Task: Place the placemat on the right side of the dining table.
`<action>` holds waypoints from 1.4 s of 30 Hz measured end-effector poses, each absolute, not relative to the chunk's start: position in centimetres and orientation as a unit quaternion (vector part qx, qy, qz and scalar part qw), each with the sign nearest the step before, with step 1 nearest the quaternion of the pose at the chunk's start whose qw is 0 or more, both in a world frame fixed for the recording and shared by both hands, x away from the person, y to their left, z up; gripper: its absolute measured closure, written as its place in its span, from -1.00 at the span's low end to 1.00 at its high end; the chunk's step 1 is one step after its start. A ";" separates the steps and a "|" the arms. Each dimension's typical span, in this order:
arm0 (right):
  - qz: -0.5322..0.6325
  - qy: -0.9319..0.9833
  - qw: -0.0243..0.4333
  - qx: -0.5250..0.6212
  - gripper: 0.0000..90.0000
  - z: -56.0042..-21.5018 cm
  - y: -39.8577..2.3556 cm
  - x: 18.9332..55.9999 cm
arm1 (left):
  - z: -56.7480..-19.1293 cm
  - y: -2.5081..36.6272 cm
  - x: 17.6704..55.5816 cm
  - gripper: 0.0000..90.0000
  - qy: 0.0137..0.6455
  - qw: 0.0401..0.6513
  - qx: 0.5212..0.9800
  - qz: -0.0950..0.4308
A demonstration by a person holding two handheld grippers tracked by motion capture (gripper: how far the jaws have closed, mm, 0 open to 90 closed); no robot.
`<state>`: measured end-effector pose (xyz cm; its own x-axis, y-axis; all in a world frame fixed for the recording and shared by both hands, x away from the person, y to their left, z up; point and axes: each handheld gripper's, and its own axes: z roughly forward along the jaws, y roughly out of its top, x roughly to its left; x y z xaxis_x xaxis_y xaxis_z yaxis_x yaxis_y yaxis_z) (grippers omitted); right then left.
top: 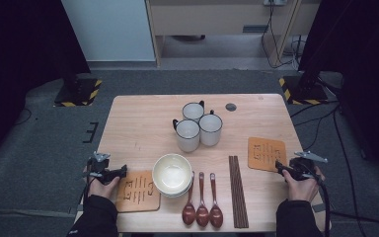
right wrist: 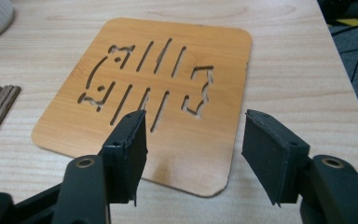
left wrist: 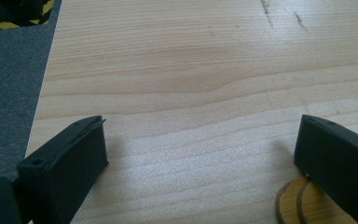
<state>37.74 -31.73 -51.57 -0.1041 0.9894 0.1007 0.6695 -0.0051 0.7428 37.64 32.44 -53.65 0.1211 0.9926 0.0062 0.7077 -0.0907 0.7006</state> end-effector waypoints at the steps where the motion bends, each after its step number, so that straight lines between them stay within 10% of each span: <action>1: 0.334 0.663 0.242 0.624 -0.13 -51.5 -31.6 37.9 | -53.6 32.4 37.6 -0.97 0.613 0.281 0.694 0.253; 42: 0.297 0.670 0.250 0.633 -0.16 -53.1 -30.8 40.0 | -53.7 32.4 37.7 -0.97 0.613 0.281 0.694 0.253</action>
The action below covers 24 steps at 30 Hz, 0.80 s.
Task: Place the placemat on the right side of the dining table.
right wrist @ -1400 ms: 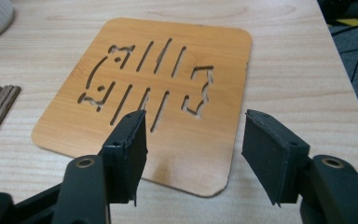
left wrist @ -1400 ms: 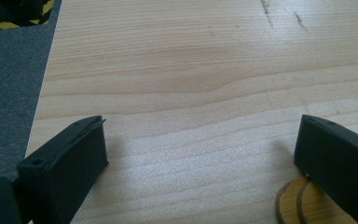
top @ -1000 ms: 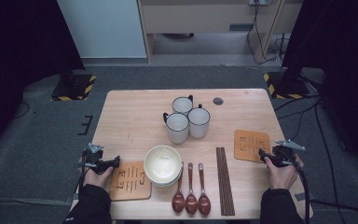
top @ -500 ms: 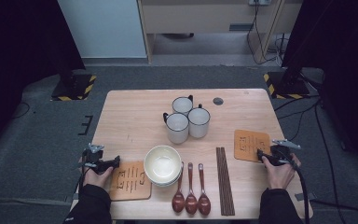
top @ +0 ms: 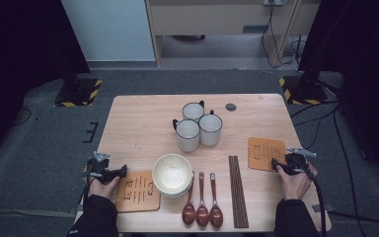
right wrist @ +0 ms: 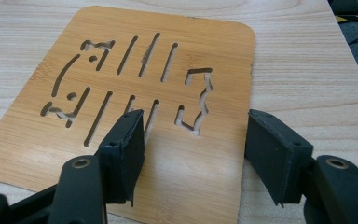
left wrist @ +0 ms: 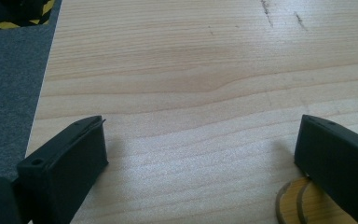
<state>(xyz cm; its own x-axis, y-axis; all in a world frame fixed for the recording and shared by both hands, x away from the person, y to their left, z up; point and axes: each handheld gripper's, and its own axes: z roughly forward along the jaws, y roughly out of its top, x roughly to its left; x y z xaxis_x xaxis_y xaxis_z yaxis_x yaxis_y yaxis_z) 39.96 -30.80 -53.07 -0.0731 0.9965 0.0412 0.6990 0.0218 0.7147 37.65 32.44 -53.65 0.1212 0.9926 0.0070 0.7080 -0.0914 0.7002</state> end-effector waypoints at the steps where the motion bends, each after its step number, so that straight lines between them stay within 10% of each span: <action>1: 0.299 0.673 0.249 0.629 -0.16 -53.1 -30.9 40.0 | -53.6 32.4 37.7 -0.97 0.613 0.281 0.694 0.253; 24: 0.304 0.703 0.237 0.598 -0.17 -53.0 -31.3 40.2 | -53.7 32.4 37.7 -0.97 0.613 0.281 0.694 0.253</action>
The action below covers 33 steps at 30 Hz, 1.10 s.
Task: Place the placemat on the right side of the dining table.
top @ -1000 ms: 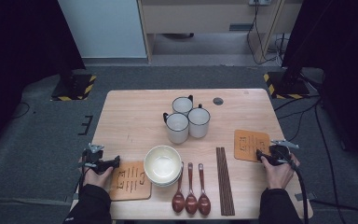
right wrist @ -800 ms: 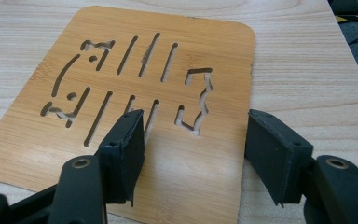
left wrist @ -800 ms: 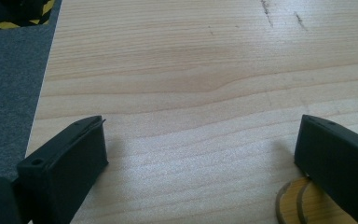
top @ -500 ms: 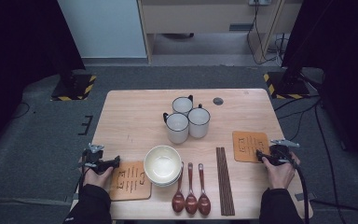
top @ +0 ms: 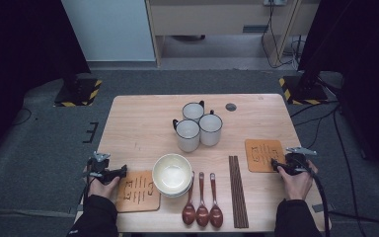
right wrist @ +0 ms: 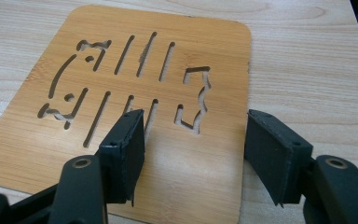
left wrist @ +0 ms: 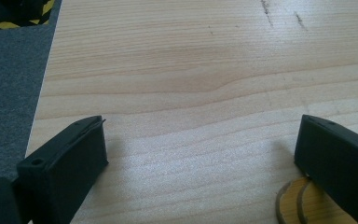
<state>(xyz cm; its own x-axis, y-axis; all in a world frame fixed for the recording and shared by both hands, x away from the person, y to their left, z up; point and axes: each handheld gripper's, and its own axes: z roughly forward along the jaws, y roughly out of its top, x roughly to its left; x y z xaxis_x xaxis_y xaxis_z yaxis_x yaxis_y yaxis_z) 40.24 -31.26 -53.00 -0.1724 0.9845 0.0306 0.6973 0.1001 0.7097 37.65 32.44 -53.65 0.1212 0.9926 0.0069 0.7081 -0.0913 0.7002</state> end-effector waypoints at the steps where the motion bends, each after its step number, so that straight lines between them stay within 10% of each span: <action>1: 0.304 0.703 0.237 0.598 -0.17 -53.0 -31.3 40.2 | -53.7 32.4 37.7 -0.97 0.613 0.281 0.694 0.253; 27: 0.351 0.700 0.256 0.567 -0.21 -50.4 -30.0 38.8 | -53.6 33.0 37.4 -1.00 0.628 0.277 0.680 0.258; 33: 0.369 0.706 0.257 0.548 -0.22 -49.4 -29.0 38.2 | -53.2 33.4 37.0 -0.71 0.617 0.281 0.689 0.256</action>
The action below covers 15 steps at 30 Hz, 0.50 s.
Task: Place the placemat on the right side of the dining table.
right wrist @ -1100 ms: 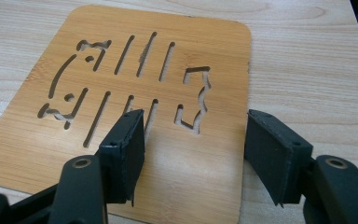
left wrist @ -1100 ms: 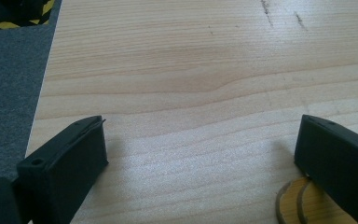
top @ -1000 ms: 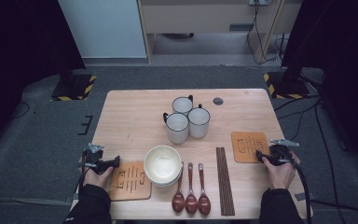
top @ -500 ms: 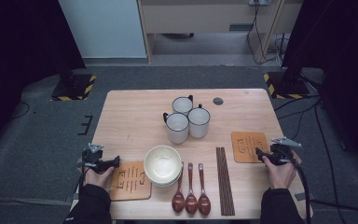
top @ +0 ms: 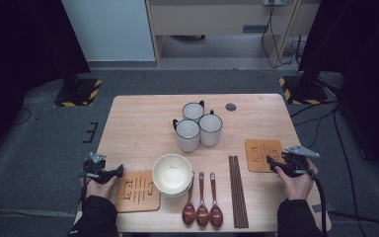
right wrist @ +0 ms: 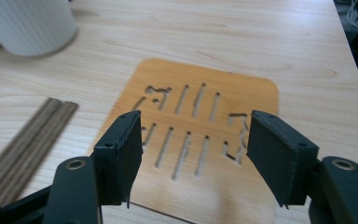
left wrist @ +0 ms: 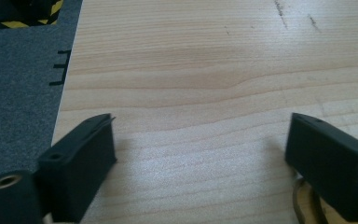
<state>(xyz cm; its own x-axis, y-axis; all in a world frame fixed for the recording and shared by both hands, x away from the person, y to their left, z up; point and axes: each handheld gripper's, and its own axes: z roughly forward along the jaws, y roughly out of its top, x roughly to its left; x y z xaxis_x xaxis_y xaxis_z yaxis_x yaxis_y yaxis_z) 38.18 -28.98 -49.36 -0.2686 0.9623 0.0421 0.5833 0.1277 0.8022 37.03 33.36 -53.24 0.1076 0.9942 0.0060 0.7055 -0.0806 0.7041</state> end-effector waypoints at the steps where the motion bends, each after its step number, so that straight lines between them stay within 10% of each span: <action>1: 0.369 0.706 0.257 0.548 -0.22 -49.4 -29.0 38.2 | -53.2 33.4 37.0 -0.64 0.617 0.281 0.689 0.256; 15: 0.403 0.718 0.251 0.509 -0.21 -47.0 -26.1 37.5 | -50.2 32.2 35.7 -0.33 0.569 0.384 0.684 0.246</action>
